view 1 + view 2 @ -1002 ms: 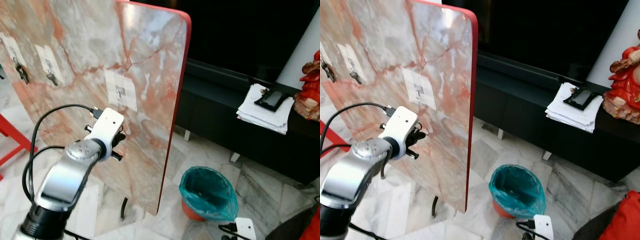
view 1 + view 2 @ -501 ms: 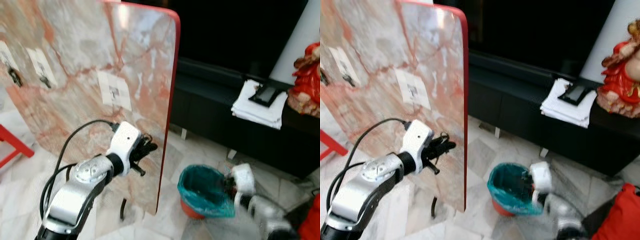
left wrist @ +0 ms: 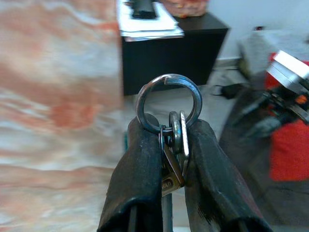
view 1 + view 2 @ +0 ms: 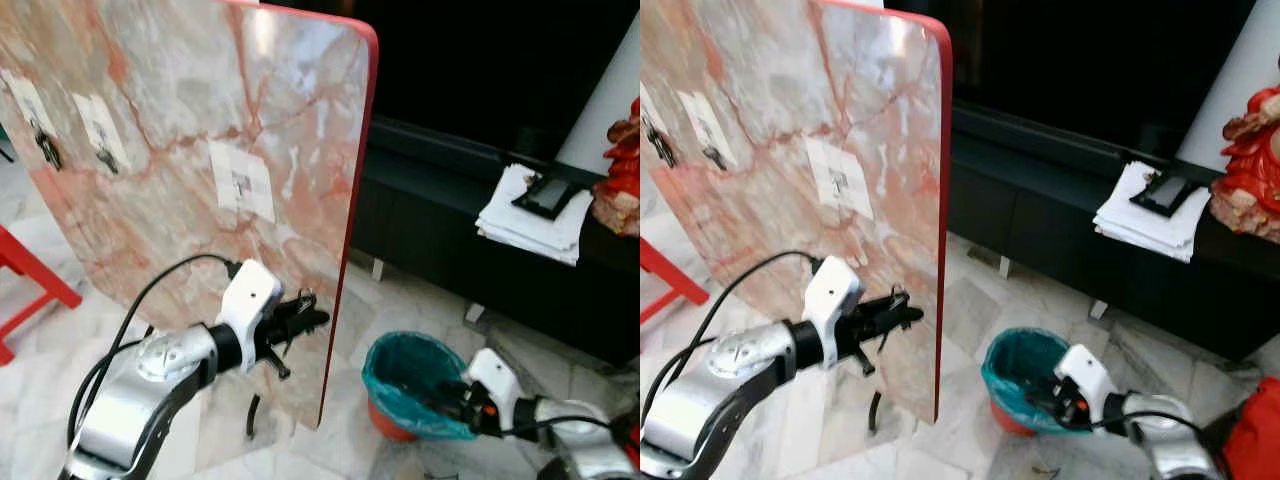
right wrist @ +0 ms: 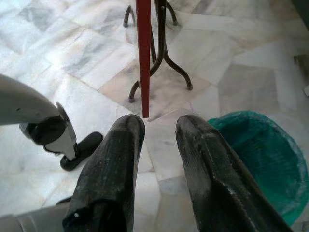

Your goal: Hang keys on a hook

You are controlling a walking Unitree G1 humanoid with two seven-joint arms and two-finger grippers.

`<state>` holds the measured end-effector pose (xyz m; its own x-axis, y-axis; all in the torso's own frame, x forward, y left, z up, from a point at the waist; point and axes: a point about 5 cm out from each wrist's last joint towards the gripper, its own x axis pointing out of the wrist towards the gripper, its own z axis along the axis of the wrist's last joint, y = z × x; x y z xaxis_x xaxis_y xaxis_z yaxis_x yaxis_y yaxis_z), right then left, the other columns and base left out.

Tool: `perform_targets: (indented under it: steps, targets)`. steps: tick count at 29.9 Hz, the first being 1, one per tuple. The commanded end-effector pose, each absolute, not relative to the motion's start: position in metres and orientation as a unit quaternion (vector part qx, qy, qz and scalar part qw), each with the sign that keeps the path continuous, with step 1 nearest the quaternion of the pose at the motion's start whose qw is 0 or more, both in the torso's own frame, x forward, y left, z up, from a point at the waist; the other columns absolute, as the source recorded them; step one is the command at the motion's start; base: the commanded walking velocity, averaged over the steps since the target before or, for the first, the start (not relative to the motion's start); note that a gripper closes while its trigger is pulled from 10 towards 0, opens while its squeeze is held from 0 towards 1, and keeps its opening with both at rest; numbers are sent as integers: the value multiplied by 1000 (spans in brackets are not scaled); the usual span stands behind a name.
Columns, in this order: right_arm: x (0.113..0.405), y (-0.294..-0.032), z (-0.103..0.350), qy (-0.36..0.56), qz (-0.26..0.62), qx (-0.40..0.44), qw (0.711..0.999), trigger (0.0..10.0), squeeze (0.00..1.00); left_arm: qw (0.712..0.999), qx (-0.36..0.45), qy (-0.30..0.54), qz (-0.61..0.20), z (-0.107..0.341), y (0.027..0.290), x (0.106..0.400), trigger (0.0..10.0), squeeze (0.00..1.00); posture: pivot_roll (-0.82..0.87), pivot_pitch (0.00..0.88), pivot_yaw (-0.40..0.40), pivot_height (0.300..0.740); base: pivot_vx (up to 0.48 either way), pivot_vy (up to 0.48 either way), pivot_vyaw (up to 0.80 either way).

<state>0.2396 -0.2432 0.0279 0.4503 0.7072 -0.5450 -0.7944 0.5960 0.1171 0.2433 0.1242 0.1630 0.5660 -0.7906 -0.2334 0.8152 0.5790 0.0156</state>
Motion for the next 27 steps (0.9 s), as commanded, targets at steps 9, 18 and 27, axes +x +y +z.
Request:
perform_targets:
  steps: [9,18,27]
  targets:
    - [254,-206,91,125,523,10,843,10000,0,853,-23,1,-521,195,110,240,10000,0,-33,0,-40,740,0,0,0]
    - [259,-188,102,100,540,26,835,10000,0,842,-16,-36,-538,202,98,240,10000,0,-27,0,-50,740,0,0,0]
    - [261,-172,120,68,550,69,830,10000,0,824,-25,-39,-565,197,98,235,10000,0,-26,0,-52,740,0,0,0]
